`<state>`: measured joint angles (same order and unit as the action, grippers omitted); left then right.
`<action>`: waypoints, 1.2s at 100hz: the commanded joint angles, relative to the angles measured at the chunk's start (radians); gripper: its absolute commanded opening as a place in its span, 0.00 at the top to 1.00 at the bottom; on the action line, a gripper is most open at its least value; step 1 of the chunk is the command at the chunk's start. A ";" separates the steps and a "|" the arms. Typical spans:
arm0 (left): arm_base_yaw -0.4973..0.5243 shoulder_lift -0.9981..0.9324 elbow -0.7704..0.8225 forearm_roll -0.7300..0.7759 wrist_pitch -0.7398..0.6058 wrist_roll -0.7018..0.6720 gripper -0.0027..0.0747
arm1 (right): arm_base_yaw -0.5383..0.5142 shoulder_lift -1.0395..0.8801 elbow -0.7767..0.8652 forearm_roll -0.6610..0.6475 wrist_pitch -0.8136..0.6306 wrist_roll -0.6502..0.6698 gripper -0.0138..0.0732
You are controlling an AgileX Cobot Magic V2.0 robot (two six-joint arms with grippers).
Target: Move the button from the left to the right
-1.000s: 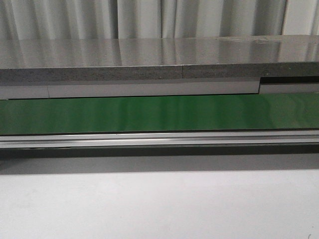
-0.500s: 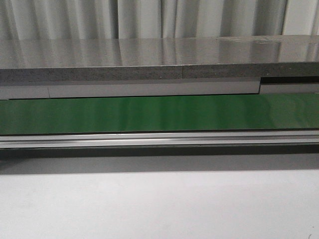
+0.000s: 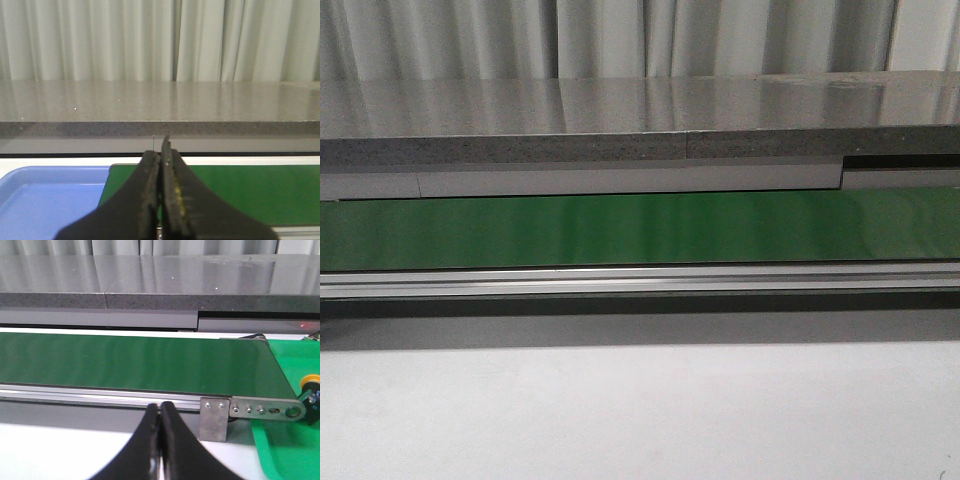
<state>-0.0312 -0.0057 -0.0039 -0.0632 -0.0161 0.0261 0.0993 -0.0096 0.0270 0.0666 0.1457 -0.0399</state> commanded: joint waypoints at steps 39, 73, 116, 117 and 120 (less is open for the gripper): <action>-0.008 -0.025 0.057 0.002 -0.073 -0.014 0.99 | 0.001 -0.020 -0.014 -0.007 -0.080 -0.002 0.92; -0.008 -0.025 0.057 0.002 -0.073 -0.014 0.99 | 0.001 -0.020 -0.014 -0.007 -0.080 -0.002 0.92; -0.008 -0.025 0.057 0.002 -0.073 -0.014 0.99 | 0.001 -0.020 -0.014 -0.007 -0.080 -0.002 0.92; -0.008 -0.025 0.057 0.002 -0.073 -0.014 0.99 | 0.001 -0.020 -0.014 -0.007 -0.080 -0.002 0.92; -0.008 -0.025 0.057 0.002 -0.073 -0.014 0.99 | 0.001 -0.020 -0.014 -0.007 -0.080 -0.002 0.92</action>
<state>-0.0312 -0.0047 -0.0039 -0.0616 -0.0142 0.0223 0.0993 -0.0096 0.0283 0.0666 0.1442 -0.0399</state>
